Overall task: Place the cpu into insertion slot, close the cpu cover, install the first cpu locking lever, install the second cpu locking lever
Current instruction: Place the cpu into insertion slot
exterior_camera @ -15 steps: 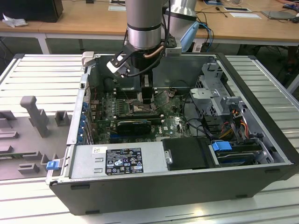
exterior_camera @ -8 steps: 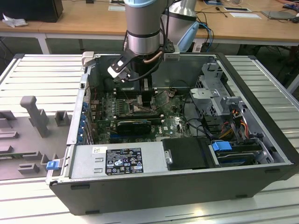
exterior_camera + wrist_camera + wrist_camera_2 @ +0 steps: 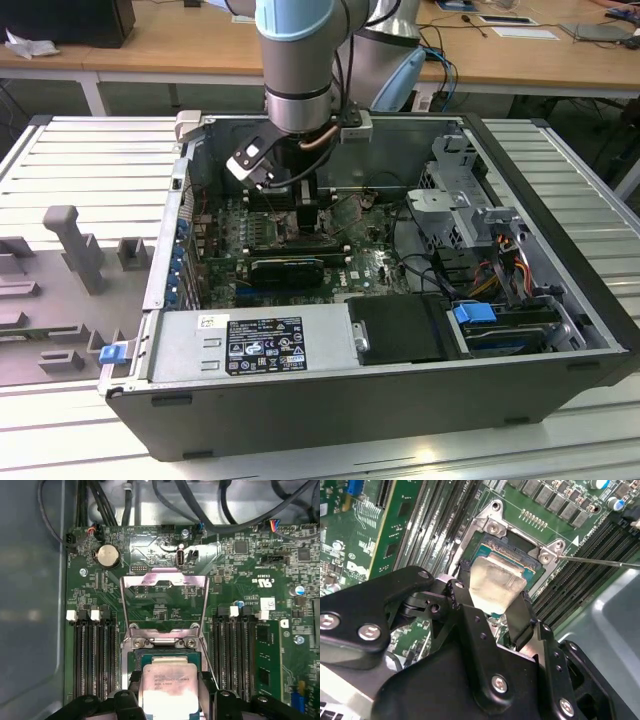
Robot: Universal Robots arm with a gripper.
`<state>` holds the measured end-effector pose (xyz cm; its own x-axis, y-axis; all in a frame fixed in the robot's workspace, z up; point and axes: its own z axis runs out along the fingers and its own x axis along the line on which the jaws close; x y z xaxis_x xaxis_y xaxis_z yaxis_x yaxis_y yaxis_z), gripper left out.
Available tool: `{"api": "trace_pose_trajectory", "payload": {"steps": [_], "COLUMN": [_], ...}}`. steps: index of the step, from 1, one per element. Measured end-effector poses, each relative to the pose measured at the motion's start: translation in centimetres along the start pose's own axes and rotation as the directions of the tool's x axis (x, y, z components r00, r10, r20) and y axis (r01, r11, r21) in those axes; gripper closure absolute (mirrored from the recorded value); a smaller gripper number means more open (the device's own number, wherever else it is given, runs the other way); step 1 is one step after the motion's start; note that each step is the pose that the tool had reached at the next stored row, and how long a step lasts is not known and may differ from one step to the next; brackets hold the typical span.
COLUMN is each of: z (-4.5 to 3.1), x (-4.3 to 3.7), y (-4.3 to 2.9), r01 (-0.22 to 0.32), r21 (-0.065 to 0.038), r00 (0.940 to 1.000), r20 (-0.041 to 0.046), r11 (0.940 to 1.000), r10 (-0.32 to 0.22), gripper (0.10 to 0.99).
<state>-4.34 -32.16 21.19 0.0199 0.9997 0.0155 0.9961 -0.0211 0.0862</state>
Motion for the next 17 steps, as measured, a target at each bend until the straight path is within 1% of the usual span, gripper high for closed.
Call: {"api": "trace_pose_trajectory", "payload": {"steps": [7,12,17], "z": [0.60,0.99,1.00], "x": [0.02,0.03,0.03], "y": [-0.13,-0.16,-0.16], "r01": [-0.018,-0.021,-0.021], "r21": [0.000,0.000,0.000], "r00": [0.9998,0.9998,0.9998], "r20": [0.0016,0.0019,0.0022], "r11": [0.9998,0.9998,0.9998], "r10": [0.018,0.021,0.021], "gripper": [0.557,0.557,0.557]}}
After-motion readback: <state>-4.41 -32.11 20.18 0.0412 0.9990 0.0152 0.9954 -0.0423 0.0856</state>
